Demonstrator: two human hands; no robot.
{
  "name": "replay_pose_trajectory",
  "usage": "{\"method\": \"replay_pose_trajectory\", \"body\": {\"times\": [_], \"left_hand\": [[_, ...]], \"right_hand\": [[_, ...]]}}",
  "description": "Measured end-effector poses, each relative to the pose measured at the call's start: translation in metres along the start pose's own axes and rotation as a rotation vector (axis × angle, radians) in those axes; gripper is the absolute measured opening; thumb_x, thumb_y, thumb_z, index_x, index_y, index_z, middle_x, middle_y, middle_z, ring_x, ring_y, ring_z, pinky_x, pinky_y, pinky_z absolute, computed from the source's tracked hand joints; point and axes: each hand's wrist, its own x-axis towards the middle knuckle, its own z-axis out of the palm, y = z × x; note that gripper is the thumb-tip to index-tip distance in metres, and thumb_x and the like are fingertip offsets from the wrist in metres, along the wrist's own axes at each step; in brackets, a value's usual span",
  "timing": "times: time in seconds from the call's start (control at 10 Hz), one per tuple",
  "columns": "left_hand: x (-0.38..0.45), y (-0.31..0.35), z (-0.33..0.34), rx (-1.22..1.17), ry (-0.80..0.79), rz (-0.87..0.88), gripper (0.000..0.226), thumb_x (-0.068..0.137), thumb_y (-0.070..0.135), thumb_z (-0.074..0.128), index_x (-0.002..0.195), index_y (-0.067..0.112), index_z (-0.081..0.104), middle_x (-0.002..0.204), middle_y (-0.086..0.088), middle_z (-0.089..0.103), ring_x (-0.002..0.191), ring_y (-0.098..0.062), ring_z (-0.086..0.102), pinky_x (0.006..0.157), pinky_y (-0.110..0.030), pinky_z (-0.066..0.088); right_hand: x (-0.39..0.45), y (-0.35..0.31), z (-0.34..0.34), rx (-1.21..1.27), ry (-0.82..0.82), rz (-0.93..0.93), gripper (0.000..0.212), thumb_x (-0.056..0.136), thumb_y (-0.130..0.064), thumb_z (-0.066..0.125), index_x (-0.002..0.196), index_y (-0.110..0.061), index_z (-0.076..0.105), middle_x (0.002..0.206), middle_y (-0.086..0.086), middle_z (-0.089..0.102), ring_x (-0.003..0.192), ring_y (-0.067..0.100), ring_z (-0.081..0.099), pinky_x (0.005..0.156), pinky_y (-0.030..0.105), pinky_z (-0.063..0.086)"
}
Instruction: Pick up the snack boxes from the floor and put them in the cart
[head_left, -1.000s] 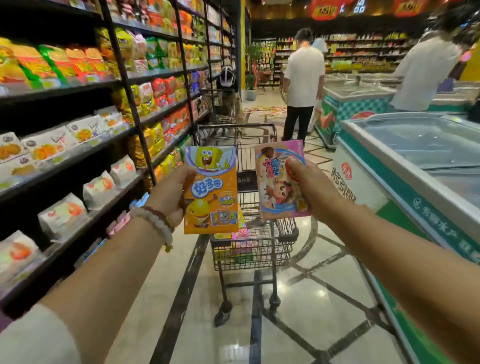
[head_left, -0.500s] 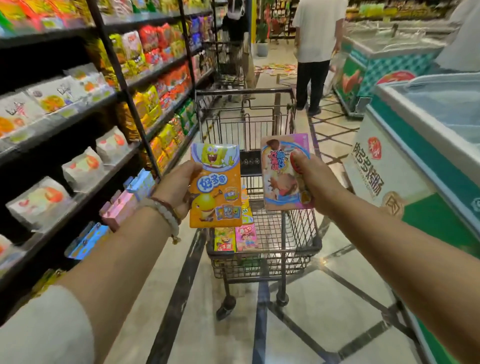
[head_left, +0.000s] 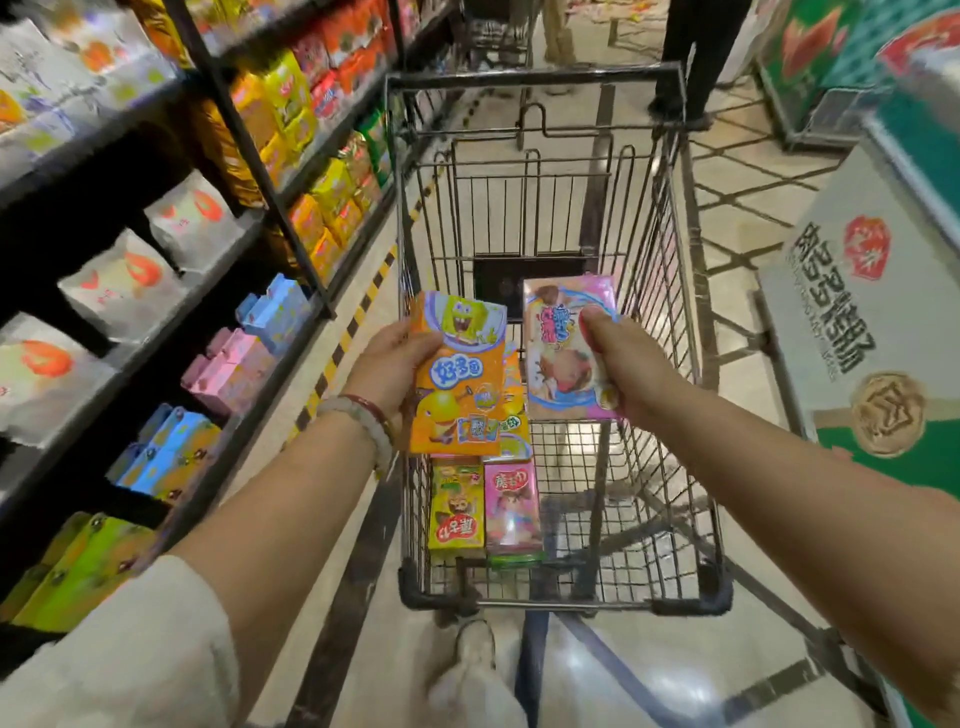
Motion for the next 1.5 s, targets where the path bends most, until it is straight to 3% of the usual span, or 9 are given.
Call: {"method": "replay_pose_trajectory", "body": {"times": [0.3, 0.4, 0.5, 0.6, 0.8, 0.9, 1.0, 1.3, 1.5], "left_hand": [[0.106, -0.040, 0.023, 0.310, 0.150, -0.027, 0.003, 0.093, 0.021, 0.053, 0.092, 0.020, 0.052, 0.082, 0.003, 0.056, 0.070, 0.003, 0.059, 0.054, -0.011, 0.039], [0.143, -0.067, 0.035, 0.379, 0.300, -0.072, 0.038, 0.094, 0.019, 0.053, 0.126, 0.003, 0.043, 0.112, -0.012, 0.055, 0.104, -0.022, 0.055, 0.063, -0.017, 0.029], [0.166, -0.088, 0.041, 0.393, 0.387, -0.072, 0.034, 0.094, 0.016, 0.051, 0.123, -0.001, 0.044, 0.122, -0.017, 0.055, 0.111, -0.028, 0.053, 0.066, -0.021, 0.030], [0.194, -0.121, 0.046, 0.435, 0.470, -0.037, 0.019, 0.092, 0.010, 0.052, 0.107, 0.000, 0.052, 0.113, -0.023, 0.058, 0.104, -0.029, 0.055, 0.080, -0.029, 0.033], [0.228, -0.166, 0.039, 0.467, 0.570, -0.083, 0.004, 0.092, 0.015, 0.053, 0.089, 0.013, 0.055, 0.084, -0.005, 0.055, 0.084, -0.019, 0.048, 0.069, -0.026, 0.031], [0.237, -0.180, 0.036, 0.509, 0.592, -0.114, 0.019, 0.093, 0.020, 0.053, 0.105, 0.007, 0.059, 0.099, -0.010, 0.062, 0.092, -0.024, 0.055, 0.073, -0.027, 0.035], [0.245, -0.197, 0.035, 0.661, 0.505, -0.141, 0.032, 0.094, 0.018, 0.048, 0.123, 0.009, 0.057, 0.126, -0.015, 0.057, 0.114, -0.032, 0.053, 0.088, -0.033, 0.040], [0.247, -0.204, 0.026, 0.879, 0.321, -0.074, 0.055, 0.081, 0.005, 0.051, 0.134, 0.018, 0.046, 0.137, -0.006, 0.046, 0.124, -0.029, 0.042, 0.099, -0.031, 0.038], [0.235, -0.189, 0.022, 1.096, 0.172, -0.360, 0.045, 0.086, 0.024, 0.054, 0.131, 0.023, 0.049, 0.136, -0.012, 0.042, 0.123, -0.034, 0.042, 0.103, -0.038, 0.037]], "right_hand": [[0.104, 0.069, 0.010, 0.056, 0.170, 0.202, 0.037, 0.096, -0.035, 0.047, 0.118, -0.007, 0.059, 0.109, 0.019, 0.069, 0.097, 0.034, 0.068, 0.087, 0.051, 0.054], [0.135, 0.113, 0.005, 0.050, 0.222, 0.325, 0.045, 0.087, -0.047, 0.054, 0.109, -0.010, 0.064, 0.107, 0.018, 0.069, 0.097, 0.041, 0.066, 0.089, 0.063, 0.047], [0.161, 0.151, -0.008, 0.069, 0.229, 0.363, 0.061, 0.071, -0.061, 0.062, 0.109, -0.014, 0.064, 0.106, 0.012, 0.067, 0.090, 0.037, 0.064, 0.086, 0.072, 0.043], [0.193, 0.184, -0.007, 0.055, 0.222, 0.445, 0.068, 0.064, -0.060, 0.064, 0.113, -0.013, 0.063, 0.115, 0.016, 0.066, 0.102, 0.039, 0.064, 0.086, 0.069, 0.045], [0.232, 0.211, 0.002, 0.130, 0.157, 0.482, 0.065, 0.070, -0.051, 0.061, 0.121, -0.011, 0.058, 0.112, 0.015, 0.069, 0.094, 0.033, 0.069, 0.085, 0.060, 0.052], [0.247, 0.223, 0.007, 0.117, 0.133, 0.514, 0.070, 0.062, -0.056, 0.064, 0.118, -0.015, 0.060, 0.109, 0.012, 0.071, 0.094, 0.033, 0.070, 0.086, 0.060, 0.051], [0.262, 0.232, 0.012, 0.100, 0.088, 0.495, 0.063, 0.068, -0.051, 0.061, 0.117, -0.012, 0.060, 0.106, 0.013, 0.071, 0.092, 0.033, 0.070, 0.083, 0.057, 0.054], [0.282, 0.240, 0.024, -0.172, 0.088, 0.358, 0.056, 0.069, -0.052, 0.052, 0.112, -0.017, 0.061, 0.097, 0.006, 0.071, 0.080, 0.022, 0.071, 0.066, 0.034, 0.057], [0.267, 0.230, 0.033, -0.657, 0.136, 0.173, 0.081, 0.076, -0.034, 0.067, 0.144, -0.015, 0.028, 0.135, 0.018, 0.039, 0.124, 0.029, 0.039, 0.101, 0.036, 0.036]]}}
